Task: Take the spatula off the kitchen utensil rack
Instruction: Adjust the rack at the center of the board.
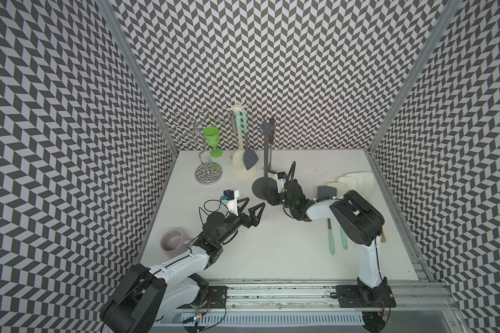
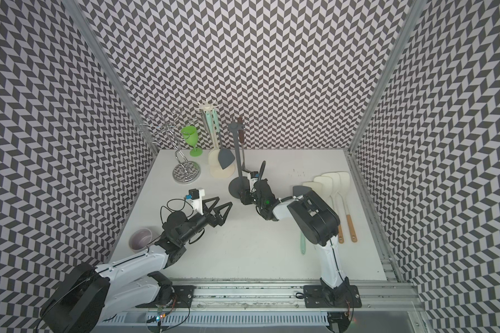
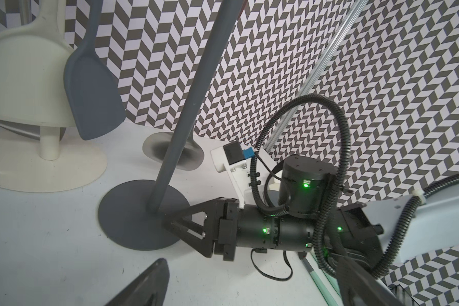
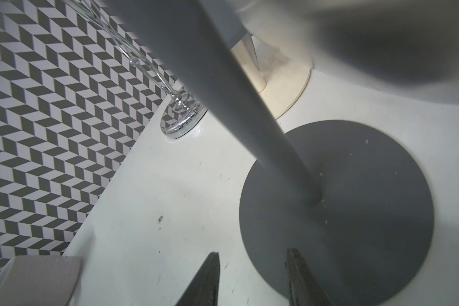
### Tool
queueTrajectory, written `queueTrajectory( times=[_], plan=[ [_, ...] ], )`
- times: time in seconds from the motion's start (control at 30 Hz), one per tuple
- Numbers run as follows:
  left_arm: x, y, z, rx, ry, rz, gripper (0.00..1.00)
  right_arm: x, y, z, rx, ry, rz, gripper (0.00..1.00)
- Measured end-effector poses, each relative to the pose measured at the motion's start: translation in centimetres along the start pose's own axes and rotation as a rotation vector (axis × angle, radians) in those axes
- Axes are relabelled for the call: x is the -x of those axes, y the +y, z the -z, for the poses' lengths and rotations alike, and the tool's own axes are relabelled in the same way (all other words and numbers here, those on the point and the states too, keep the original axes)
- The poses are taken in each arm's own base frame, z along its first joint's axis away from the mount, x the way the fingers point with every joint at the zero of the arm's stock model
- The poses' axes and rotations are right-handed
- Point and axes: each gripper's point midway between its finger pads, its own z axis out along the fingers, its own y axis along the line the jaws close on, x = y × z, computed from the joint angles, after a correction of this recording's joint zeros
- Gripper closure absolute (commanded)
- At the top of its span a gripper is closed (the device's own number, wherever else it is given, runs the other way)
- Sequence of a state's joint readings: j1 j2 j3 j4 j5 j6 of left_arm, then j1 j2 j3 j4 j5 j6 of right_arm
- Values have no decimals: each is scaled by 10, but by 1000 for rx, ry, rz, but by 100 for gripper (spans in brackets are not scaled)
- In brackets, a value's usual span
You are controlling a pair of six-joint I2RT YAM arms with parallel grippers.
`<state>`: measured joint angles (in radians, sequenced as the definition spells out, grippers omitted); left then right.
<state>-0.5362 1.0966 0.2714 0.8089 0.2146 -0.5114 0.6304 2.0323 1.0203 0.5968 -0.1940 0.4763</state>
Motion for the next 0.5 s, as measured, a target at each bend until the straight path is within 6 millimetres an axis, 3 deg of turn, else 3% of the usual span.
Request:
queueTrajectory(
  times=[0.17, 0.37, 0.5],
  plan=[
    [3, -2, 1, -6, -13, -4, 0, 19, 14, 40, -12, -38, 70, 47],
    [-10, 3, -4, -2, 33, 5, 0, 76, 39, 80, -16, -176, 176, 35],
    [-27, 8, -14, 1, 95, 12, 0, 108, 41, 91, -25, -242, 223, 33]
  ],
)
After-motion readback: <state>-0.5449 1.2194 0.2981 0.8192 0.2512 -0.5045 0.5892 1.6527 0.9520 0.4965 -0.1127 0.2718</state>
